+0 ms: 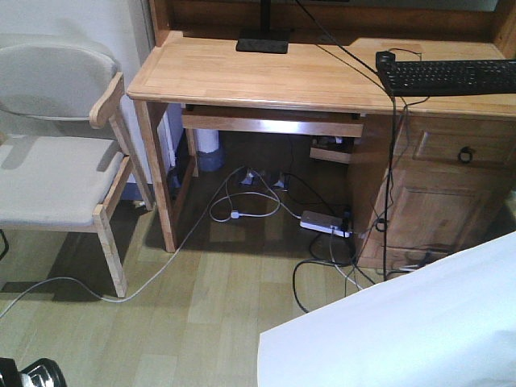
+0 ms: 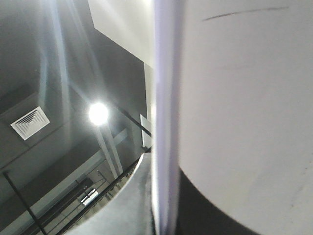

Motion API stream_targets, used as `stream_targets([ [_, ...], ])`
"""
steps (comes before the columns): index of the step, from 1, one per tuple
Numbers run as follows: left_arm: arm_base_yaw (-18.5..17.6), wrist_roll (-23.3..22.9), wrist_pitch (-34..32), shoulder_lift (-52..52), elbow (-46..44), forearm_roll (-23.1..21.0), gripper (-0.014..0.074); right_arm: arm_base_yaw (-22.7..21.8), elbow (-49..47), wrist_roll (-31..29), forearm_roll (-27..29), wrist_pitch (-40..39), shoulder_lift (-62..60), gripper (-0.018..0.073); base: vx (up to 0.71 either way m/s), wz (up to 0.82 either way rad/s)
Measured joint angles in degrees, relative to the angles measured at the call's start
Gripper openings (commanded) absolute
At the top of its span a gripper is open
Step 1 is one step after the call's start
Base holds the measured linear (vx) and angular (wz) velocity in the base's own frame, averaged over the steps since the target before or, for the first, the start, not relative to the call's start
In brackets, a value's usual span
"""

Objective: Grab stapler and paper to desk for stapling
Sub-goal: 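Drive up to the desk edge in front of the monitor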

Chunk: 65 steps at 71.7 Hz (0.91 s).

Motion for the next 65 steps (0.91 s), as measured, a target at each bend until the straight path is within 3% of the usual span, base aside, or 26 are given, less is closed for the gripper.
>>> stream_targets([
  [65,0.0,0.0,0.0,0.0,0.0,0.0,-0.0006,0.0,0.0,0.0,0.0,0.0,0.0,-0.0003,0.16,0.05],
])
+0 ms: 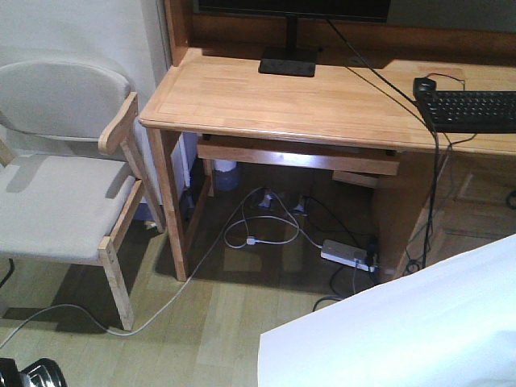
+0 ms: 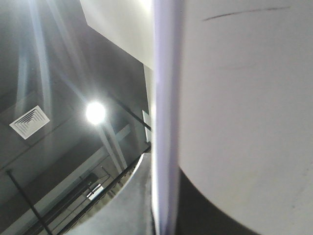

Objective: Grab stapler and paper to desk for stapling
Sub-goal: 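Drive up to the desk edge in front of the monitor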

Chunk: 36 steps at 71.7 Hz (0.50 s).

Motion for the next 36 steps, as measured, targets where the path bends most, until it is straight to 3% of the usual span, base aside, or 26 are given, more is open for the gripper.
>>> stream_targets([
  [36,0.0,0.0,0.0,0.0,0.0,0.0,-0.0006,0.0,0.0,0.0,0.0,0.0,0.0,-0.0003,0.14,0.08],
])
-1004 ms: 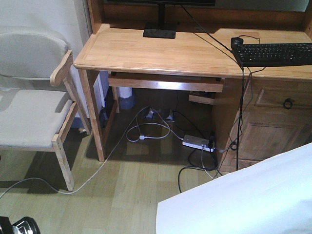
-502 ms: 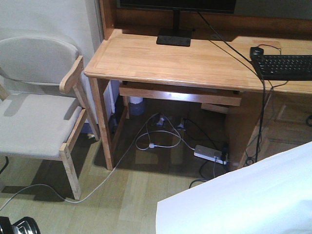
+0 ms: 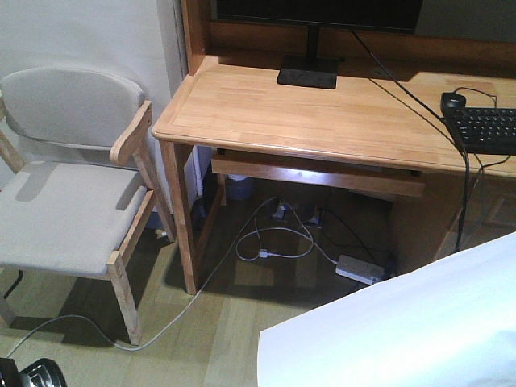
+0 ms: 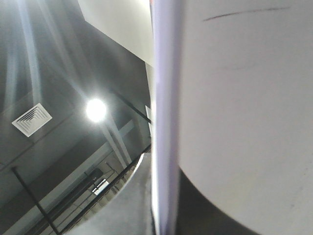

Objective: Grab stapler and paper to desk for stapling
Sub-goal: 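Drive up to the desk edge in front of the monitor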

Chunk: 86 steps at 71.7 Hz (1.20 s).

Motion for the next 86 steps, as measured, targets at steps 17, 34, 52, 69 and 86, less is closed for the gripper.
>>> stream_targets([
  [17,0.0,0.0,0.0,0.0,0.0,0.0,-0.0006,0.0,0.0,0.0,0.0,0.0,0.0,-0.0003,0.15,-0.01],
  [34,0.0,0.0,0.0,0.0,0.0,0.0,-0.0006,0.0,0.0,0.0,0.0,0.0,0.0,-0.0003,0.15,-0.10],
  [52,0.0,0.0,0.0,0.0,0.0,0.0,-0.0006,0.0,0.0,0.0,0.0,0.0,0.0,-0.0003,0.16,-0.13],
  [69,0.0,0.0,0.0,0.0,0.0,0.0,-0.0006,0.0,0.0,0.0,0.0,0.0,0.0,-0.0003,0.16,-0.11],
  [86,0.0,0.0,0.0,0.0,0.0,0.0,-0.0006,0.0,0.0,0.0,0.0,0.0,0.0,-0.0003,0.15,-0.09],
])
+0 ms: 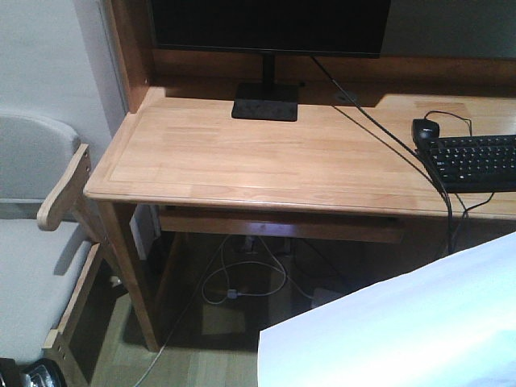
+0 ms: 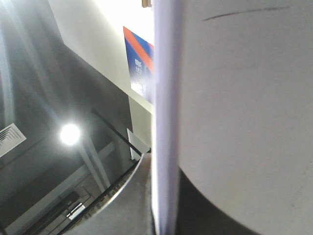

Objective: Grab stapler and paper to desk for stapling
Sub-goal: 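Drive up to the desk edge in front of the monitor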

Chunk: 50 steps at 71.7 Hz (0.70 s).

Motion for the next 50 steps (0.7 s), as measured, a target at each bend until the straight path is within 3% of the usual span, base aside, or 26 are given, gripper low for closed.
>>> stream_targets([
  [50,0.0,0.0,0.0,0.0,0.0,0.0,-0.0006,0.0,0.0,0.0,0.0,0.0,0.0,-0.0003,0.11,-0.04],
])
